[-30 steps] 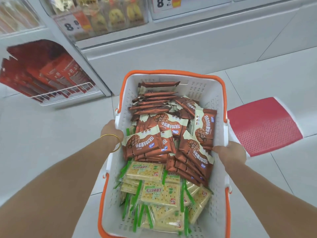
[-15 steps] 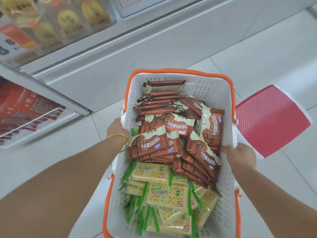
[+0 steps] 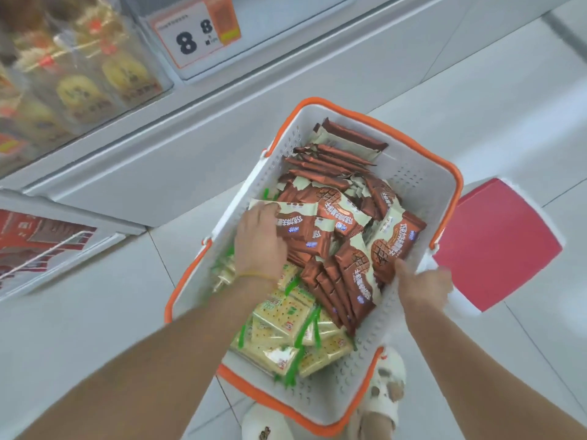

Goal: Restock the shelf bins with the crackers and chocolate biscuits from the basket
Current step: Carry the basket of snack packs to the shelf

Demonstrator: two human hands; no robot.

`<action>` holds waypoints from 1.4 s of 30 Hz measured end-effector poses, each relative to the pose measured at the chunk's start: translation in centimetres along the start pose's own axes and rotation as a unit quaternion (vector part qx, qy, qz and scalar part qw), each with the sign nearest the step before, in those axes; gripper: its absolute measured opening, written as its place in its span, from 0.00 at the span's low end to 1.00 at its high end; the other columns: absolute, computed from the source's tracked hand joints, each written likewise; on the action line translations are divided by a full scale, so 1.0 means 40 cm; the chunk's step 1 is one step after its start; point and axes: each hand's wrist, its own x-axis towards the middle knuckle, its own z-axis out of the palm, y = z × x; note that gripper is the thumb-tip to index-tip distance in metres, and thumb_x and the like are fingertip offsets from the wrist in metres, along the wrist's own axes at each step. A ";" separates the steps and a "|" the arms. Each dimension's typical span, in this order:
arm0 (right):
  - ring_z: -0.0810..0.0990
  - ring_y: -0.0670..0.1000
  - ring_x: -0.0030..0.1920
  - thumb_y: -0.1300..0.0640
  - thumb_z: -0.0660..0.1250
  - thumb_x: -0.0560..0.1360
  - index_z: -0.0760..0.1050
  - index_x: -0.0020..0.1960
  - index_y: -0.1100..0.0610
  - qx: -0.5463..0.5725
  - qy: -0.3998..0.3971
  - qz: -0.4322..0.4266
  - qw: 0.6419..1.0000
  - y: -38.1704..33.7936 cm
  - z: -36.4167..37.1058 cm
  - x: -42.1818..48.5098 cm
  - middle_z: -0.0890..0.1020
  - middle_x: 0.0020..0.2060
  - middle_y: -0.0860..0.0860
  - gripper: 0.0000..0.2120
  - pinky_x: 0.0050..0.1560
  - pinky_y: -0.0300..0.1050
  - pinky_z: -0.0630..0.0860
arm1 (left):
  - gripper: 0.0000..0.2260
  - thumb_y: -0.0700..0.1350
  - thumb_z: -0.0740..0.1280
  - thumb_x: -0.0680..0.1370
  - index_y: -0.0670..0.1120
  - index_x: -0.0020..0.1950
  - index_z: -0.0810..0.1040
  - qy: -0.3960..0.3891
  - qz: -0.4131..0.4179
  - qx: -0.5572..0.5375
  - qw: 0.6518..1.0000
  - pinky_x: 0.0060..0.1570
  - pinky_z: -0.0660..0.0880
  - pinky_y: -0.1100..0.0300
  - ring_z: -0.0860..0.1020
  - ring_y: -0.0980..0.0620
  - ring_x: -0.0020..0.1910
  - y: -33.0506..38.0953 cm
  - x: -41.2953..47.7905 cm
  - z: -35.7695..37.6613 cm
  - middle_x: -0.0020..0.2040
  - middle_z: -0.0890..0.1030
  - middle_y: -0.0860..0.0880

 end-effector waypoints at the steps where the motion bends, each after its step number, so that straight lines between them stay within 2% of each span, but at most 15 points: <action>1: 0.71 0.63 0.62 0.53 0.70 0.74 0.64 0.67 0.64 -0.058 0.038 -0.106 0.992 -0.033 -0.023 0.006 0.71 0.63 0.61 0.28 0.58 0.58 0.70 | 0.24 0.35 0.64 0.71 0.42 0.67 0.69 0.001 -0.040 0.028 0.999 0.67 0.61 0.50 0.66 0.41 0.65 -0.010 -0.040 0.016 0.66 0.70 0.42; 2: 0.69 0.63 0.64 0.56 0.68 0.75 0.64 0.69 0.62 -0.119 0.063 -0.237 0.962 -0.068 -0.042 0.013 0.69 0.66 0.61 0.26 0.62 0.58 0.67 | 0.23 0.37 0.64 0.72 0.43 0.67 0.68 -0.004 -0.098 0.053 0.994 0.66 0.63 0.48 0.66 0.40 0.65 -0.017 -0.074 0.026 0.65 0.69 0.42; 3: 0.67 0.63 0.67 0.59 0.65 0.75 0.64 0.70 0.61 -0.174 0.065 -0.354 0.917 -0.105 -0.052 0.018 0.67 0.68 0.61 0.25 0.65 0.58 0.65 | 0.22 0.38 0.63 0.73 0.42 0.67 0.67 -0.014 -0.161 0.074 0.984 0.64 0.64 0.45 0.65 0.40 0.65 -0.017 -0.103 0.031 0.66 0.68 0.41; 5: 0.62 0.63 0.71 0.61 0.61 0.76 0.62 0.72 0.58 -0.273 0.035 -0.473 0.837 -0.189 -0.050 0.041 0.62 0.72 0.60 0.24 0.69 0.59 0.61 | 0.21 0.41 0.62 0.75 0.41 0.68 0.66 -0.030 -0.245 0.097 0.964 0.64 0.64 0.43 0.64 0.39 0.65 0.013 -0.132 0.039 0.67 0.66 0.40; 9: 0.49 0.64 0.75 0.63 0.59 0.77 0.55 0.74 0.55 -0.425 -0.024 -0.509 0.748 -0.334 -0.033 0.089 0.49 0.76 0.60 0.28 0.72 0.64 0.53 | 0.26 0.44 0.60 0.77 0.42 0.74 0.59 -0.005 -0.225 0.116 0.967 0.69 0.58 0.44 0.60 0.39 0.70 0.103 -0.079 0.050 0.73 0.61 0.40; 12: 0.44 0.65 0.75 0.63 0.61 0.75 0.54 0.74 0.55 -0.496 -0.027 -0.505 0.706 -0.399 -0.029 0.151 0.41 0.77 0.58 0.30 0.72 0.65 0.52 | 0.27 0.41 0.57 0.79 0.44 0.76 0.52 0.008 -0.225 0.155 0.962 0.74 0.51 0.46 0.50 0.41 0.76 0.104 0.039 0.041 0.77 0.49 0.41; 15: 0.45 0.67 0.75 0.63 0.65 0.73 0.57 0.74 0.57 -0.531 -0.051 -0.463 0.708 -0.404 -0.017 0.195 0.38 0.76 0.56 0.32 0.70 0.67 0.55 | 0.24 0.34 0.56 0.77 0.44 0.73 0.60 -0.007 -0.205 0.213 0.955 0.73 0.52 0.46 0.50 0.39 0.75 0.074 0.137 0.020 0.77 0.51 0.40; 17: 0.50 0.67 0.74 0.63 0.66 0.73 0.57 0.74 0.57 -0.544 -0.057 -0.447 0.708 -0.398 -0.009 0.209 0.37 0.76 0.56 0.33 0.68 0.69 0.58 | 0.21 0.32 0.58 0.75 0.43 0.67 0.68 -0.031 -0.189 0.240 0.952 0.69 0.59 0.47 0.60 0.38 0.71 0.053 0.173 0.010 0.73 0.59 0.39; 19: 0.56 0.68 0.71 0.63 0.68 0.71 0.53 0.74 0.58 -0.543 -0.061 -0.435 0.715 -0.406 0.001 0.220 0.40 0.75 0.57 0.36 0.66 0.70 0.61 | 0.19 0.31 0.60 0.73 0.41 0.62 0.73 -0.048 -0.181 0.266 0.946 0.61 0.67 0.47 0.69 0.38 0.61 0.040 0.196 0.006 0.64 0.67 0.41; 22: 0.66 0.68 0.64 0.65 0.70 0.68 0.51 0.73 0.55 -0.550 -0.077 -0.406 0.726 -0.421 0.003 0.243 0.46 0.73 0.60 0.40 0.61 0.69 0.67 | 0.18 0.28 0.59 0.72 0.39 0.59 0.75 -0.042 -0.204 0.244 0.947 0.53 0.70 0.47 0.70 0.37 0.56 0.038 0.214 0.011 0.59 0.70 0.40; 25: 0.71 0.66 0.58 0.67 0.71 0.66 0.51 0.69 0.52 -0.564 -0.086 -0.408 0.713 -0.422 0.001 0.276 0.52 0.70 0.61 0.41 0.56 0.63 0.74 | 0.16 0.26 0.59 0.72 0.37 0.54 0.79 -0.017 -0.212 0.196 0.957 0.52 0.71 0.46 0.70 0.37 0.54 0.039 0.238 0.006 0.56 0.72 0.39; 27: 0.72 0.66 0.55 0.67 0.71 0.66 0.53 0.67 0.51 -0.554 -0.088 -0.404 0.723 -0.428 -0.004 0.292 0.55 0.67 0.60 0.38 0.55 0.62 0.74 | 0.15 0.26 0.59 0.73 0.37 0.53 0.80 -0.011 -0.207 0.190 0.960 0.53 0.72 0.47 0.70 0.37 0.54 0.047 0.265 -0.002 0.55 0.73 0.39; 34: 0.72 0.68 0.54 0.68 0.67 0.70 0.55 0.66 0.51 -0.514 -0.073 -0.350 0.780 -0.469 -0.053 0.386 0.59 0.62 0.59 0.32 0.53 0.65 0.74 | 0.15 0.29 0.61 0.73 0.38 0.58 0.78 -0.036 -0.153 0.207 0.966 0.55 0.71 0.49 0.70 0.39 0.58 0.166 0.425 0.013 0.58 0.72 0.40; 37: 0.73 0.68 0.52 0.70 0.65 0.70 0.55 0.65 0.51 -0.493 -0.064 -0.330 0.803 -0.492 -0.078 0.437 0.60 0.61 0.60 0.31 0.52 0.64 0.75 | 0.15 0.36 0.61 0.75 0.37 0.62 0.74 -0.057 -0.119 0.201 0.971 0.59 0.69 0.50 0.68 0.39 0.60 0.237 0.498 0.031 0.61 0.70 0.41; 42: 0.74 0.67 0.49 0.71 0.63 0.69 0.57 0.63 0.53 -0.475 -0.059 -0.303 0.824 -0.526 -0.108 0.512 0.61 0.59 0.60 0.28 0.50 0.63 0.77 | 0.21 0.47 0.56 0.79 0.38 0.70 0.64 -0.084 -0.068 0.119 0.987 0.66 0.63 0.49 0.63 0.39 0.66 0.363 0.600 0.048 0.69 0.62 0.42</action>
